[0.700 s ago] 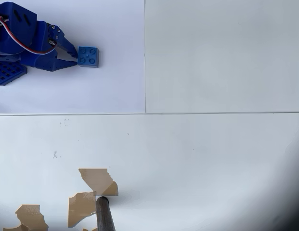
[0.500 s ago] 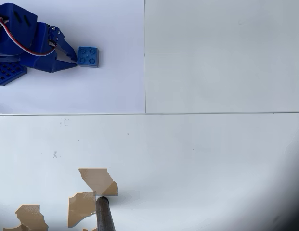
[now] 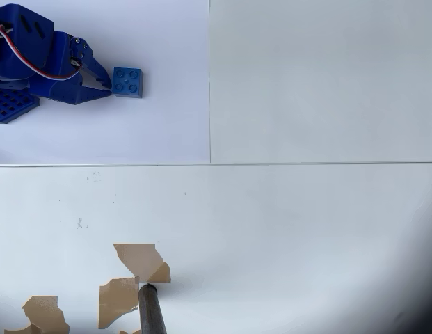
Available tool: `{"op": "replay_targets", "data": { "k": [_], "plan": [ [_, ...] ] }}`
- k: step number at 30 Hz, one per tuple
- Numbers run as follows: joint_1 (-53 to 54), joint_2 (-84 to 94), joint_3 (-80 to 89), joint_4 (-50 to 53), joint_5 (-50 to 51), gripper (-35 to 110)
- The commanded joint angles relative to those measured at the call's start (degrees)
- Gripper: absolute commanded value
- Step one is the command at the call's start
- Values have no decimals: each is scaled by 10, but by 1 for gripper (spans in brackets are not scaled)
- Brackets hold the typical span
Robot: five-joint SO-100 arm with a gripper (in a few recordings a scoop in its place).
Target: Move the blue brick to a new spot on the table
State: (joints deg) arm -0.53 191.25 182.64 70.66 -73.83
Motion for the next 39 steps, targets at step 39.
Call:
{"op": "replay_targets", "data": {
  "k": [39],
  "plan": [
    [4,-430,-390,32,-3,6]
  ]
}}
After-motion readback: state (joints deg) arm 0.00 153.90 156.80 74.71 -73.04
